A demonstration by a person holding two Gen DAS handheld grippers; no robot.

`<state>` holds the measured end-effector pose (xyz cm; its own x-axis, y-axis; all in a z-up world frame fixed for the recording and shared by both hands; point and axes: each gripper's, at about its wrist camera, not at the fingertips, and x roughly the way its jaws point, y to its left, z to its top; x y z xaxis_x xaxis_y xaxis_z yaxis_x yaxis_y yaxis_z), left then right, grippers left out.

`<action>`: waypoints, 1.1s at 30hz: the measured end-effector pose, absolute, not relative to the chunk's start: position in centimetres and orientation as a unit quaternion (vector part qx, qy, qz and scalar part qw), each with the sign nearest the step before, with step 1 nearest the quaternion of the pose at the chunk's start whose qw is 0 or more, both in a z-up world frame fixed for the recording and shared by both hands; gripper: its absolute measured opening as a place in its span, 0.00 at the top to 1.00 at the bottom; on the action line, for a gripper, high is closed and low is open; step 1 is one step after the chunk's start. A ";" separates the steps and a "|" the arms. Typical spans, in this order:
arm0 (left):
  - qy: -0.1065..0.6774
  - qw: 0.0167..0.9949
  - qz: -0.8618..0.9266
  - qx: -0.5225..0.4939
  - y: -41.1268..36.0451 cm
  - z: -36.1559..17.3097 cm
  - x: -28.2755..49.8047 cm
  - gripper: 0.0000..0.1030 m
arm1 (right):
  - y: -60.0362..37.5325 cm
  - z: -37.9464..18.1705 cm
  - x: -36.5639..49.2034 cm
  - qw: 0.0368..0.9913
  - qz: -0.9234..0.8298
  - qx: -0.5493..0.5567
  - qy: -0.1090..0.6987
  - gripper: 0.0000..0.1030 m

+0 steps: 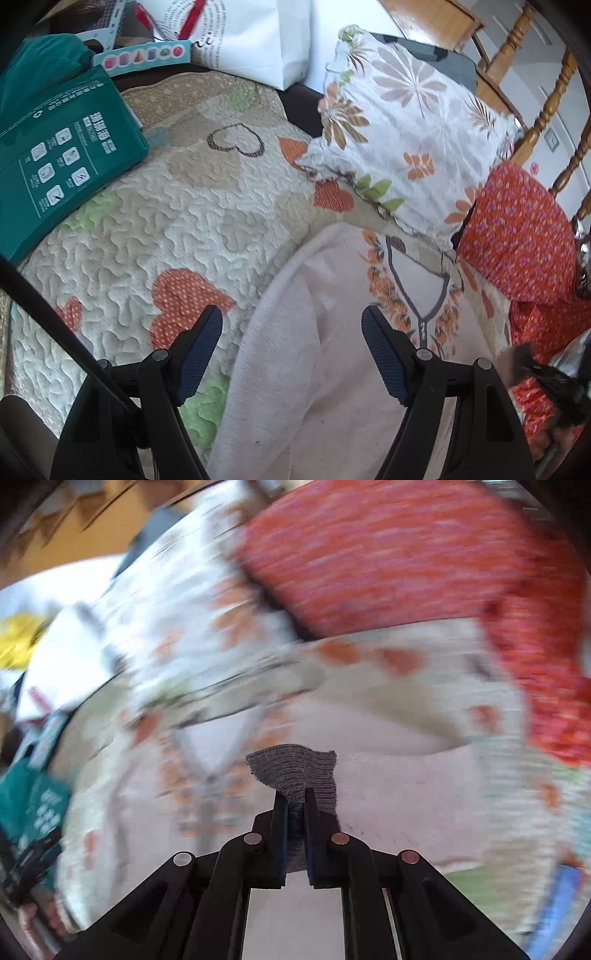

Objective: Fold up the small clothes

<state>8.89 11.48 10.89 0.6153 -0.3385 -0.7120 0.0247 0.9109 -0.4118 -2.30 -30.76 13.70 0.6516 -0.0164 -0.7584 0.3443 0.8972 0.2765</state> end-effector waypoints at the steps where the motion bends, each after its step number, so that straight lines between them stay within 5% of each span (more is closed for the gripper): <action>1: 0.423 0.880 -0.100 -0.191 12.1 11.1 9.0 0.26 | -28.2 12.8 -0.1 0.885 -0.070 0.206 0.412 0.92; 14: 0.409 0.878 -0.074 -0.237 16.9 12.0 10.0 0.25 | -14.7 3.6 11.4 0.850 0.014 0.186 0.492 0.92; 29: 0.421 0.874 -0.064 -0.236 17.2 11.3 10.3 0.25 | -8.8 2.1 16.3 0.846 0.033 0.177 0.502 0.92; 33: 0.422 0.872 -0.062 -0.239 17.6 11.2 10.4 0.25 | -7.4 2.1 17.5 0.841 0.049 0.165 0.512 0.84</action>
